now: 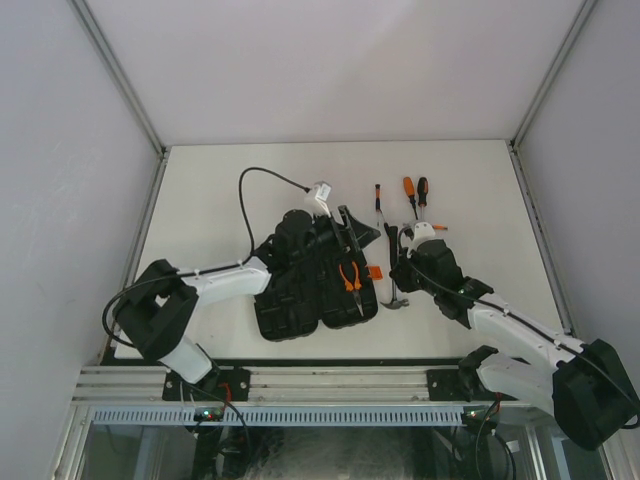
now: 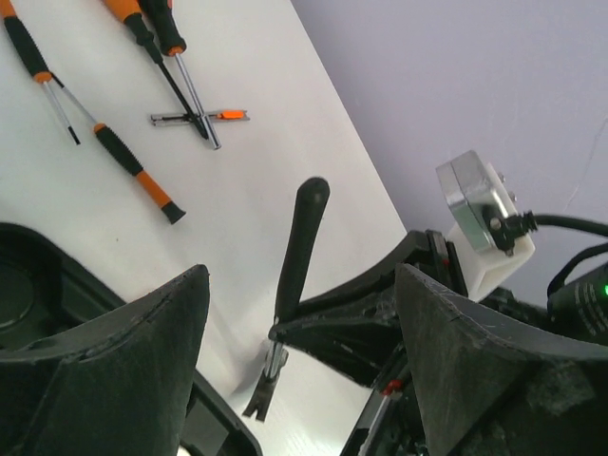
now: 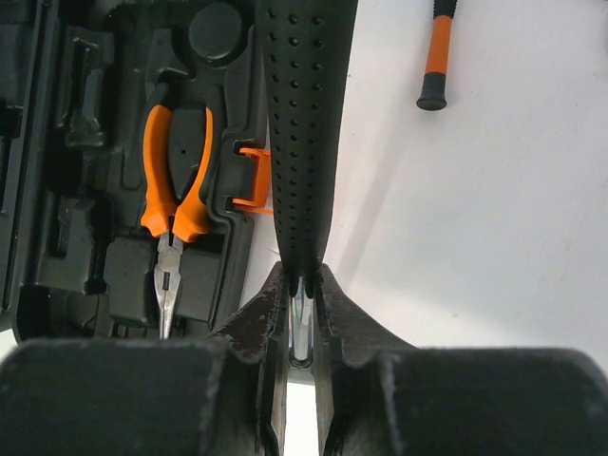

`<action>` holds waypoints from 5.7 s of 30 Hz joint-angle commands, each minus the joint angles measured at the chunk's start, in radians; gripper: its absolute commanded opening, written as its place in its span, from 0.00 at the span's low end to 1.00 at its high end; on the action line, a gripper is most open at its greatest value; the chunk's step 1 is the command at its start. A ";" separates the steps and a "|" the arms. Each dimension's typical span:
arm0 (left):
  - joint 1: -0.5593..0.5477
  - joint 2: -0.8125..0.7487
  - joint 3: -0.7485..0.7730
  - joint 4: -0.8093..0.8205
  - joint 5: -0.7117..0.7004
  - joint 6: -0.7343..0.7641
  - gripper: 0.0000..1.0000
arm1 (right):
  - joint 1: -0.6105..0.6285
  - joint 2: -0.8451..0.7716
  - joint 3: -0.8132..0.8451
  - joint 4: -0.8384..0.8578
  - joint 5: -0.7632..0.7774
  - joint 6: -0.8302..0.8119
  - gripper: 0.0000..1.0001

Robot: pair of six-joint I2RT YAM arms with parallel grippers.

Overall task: Sort the tools into containers
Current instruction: Pick up the hammer at the center of the board, then place the hammer in the storage box.

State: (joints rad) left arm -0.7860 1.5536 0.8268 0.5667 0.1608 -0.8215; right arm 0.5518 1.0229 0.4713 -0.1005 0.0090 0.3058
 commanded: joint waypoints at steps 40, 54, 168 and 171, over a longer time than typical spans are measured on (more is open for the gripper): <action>-0.038 0.330 0.334 0.038 0.163 -0.074 0.00 | -0.039 -0.081 0.034 -0.047 0.033 -0.009 0.00; -0.039 0.175 0.330 -0.072 0.109 -0.108 0.00 | -0.046 -0.205 0.141 -0.205 -0.041 -0.017 0.03; 0.230 -0.882 -0.416 -0.764 -0.302 0.046 0.90 | 0.393 0.160 0.228 -0.069 0.284 0.383 0.00; 0.231 -0.886 -0.415 -0.771 -0.304 0.051 0.90 | 0.401 0.192 0.247 -0.084 0.294 0.409 0.00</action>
State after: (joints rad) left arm -0.5621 0.6853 0.4236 -0.2008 -0.1070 -0.7910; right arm 0.9409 1.1908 0.6521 -0.1963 0.2596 0.6456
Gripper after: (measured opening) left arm 0.907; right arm 0.054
